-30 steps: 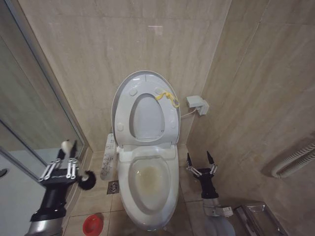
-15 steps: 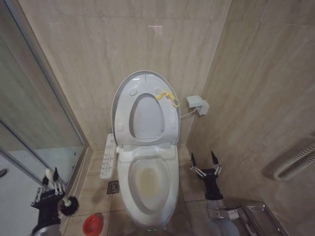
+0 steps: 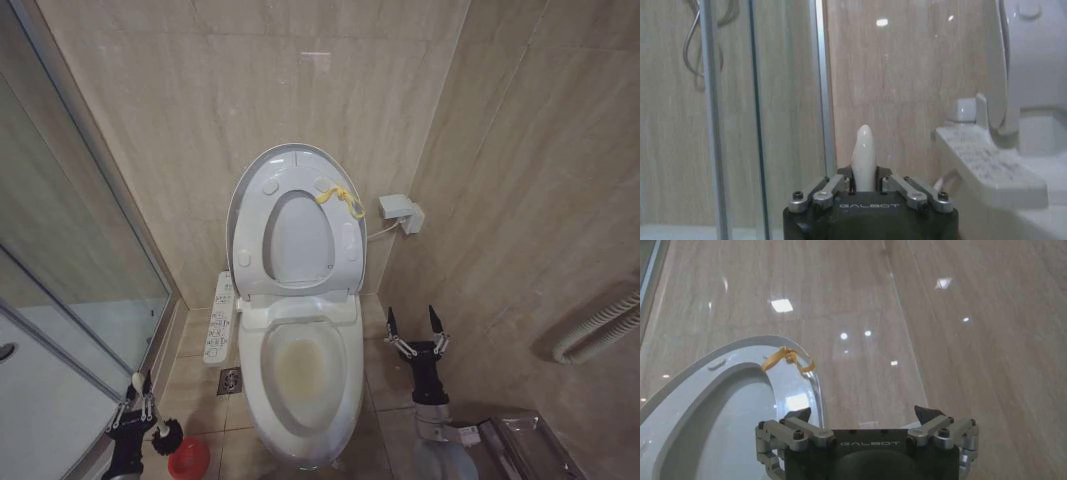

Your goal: Open the toilet lid, clean the toilet bowl with a toilet brush, close the toilet lid, and flush.

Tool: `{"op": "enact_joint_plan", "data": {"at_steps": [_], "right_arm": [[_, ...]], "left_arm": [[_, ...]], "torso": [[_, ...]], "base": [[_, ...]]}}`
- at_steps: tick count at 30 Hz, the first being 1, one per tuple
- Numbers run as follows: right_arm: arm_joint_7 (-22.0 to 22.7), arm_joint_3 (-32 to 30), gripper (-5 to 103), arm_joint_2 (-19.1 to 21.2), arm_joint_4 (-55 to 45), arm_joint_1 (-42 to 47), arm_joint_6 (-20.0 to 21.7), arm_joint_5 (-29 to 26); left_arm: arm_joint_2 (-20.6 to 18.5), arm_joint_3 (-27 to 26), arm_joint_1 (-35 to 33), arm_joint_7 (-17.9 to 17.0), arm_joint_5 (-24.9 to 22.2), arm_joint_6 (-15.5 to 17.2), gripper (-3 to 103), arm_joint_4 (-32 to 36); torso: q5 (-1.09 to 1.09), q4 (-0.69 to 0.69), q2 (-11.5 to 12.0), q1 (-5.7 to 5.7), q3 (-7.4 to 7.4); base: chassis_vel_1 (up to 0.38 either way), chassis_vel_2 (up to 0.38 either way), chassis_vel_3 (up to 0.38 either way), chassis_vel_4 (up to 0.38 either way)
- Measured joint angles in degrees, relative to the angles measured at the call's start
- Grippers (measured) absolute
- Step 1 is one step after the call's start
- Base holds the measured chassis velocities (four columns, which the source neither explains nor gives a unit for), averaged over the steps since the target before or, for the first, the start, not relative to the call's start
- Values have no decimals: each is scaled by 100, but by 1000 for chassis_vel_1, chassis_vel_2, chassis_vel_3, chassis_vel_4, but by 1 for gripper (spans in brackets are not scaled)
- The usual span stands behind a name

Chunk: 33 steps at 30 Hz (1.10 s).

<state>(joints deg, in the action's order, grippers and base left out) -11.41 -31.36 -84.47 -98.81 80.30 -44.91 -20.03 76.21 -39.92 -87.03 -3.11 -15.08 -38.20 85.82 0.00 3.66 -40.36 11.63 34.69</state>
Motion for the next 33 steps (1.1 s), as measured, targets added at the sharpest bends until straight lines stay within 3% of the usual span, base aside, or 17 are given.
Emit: {"op": "enact_joint_plan", "data": {"at_steps": [7, 14, 25, 33], "right_arm": [[-93, -13, 100, 5, 8, 11, -40, -77], [-137, 0, 100, 6, 30, 4, -35, -75], [-164, -45, 100, 29, 172, -37, -65, -127], [-196, -31, 100, 52, 162, -16, -82, -129]], "left_arm": [[109, 160, 446, 220, -245, -277, 22, -897], [239, 319, 971, 305, -50, -332, 22, -1642], [175, 186, 814, 140, 346, -190, 22, -1504], [338, 204, 1062, 186, 300, -269, 22, -2110]], "torso": [[0, 1, 0, 0, 0], [0, 2, 0, 0, 0], [0, 0, 0, 0, 0], [-1, 1, 0, 0, 0]], "base": [[0, 0, 0, 0], [0, 0, 0, 0], [0, 0, 0, 0], [0, 0, 0, 0]]}}
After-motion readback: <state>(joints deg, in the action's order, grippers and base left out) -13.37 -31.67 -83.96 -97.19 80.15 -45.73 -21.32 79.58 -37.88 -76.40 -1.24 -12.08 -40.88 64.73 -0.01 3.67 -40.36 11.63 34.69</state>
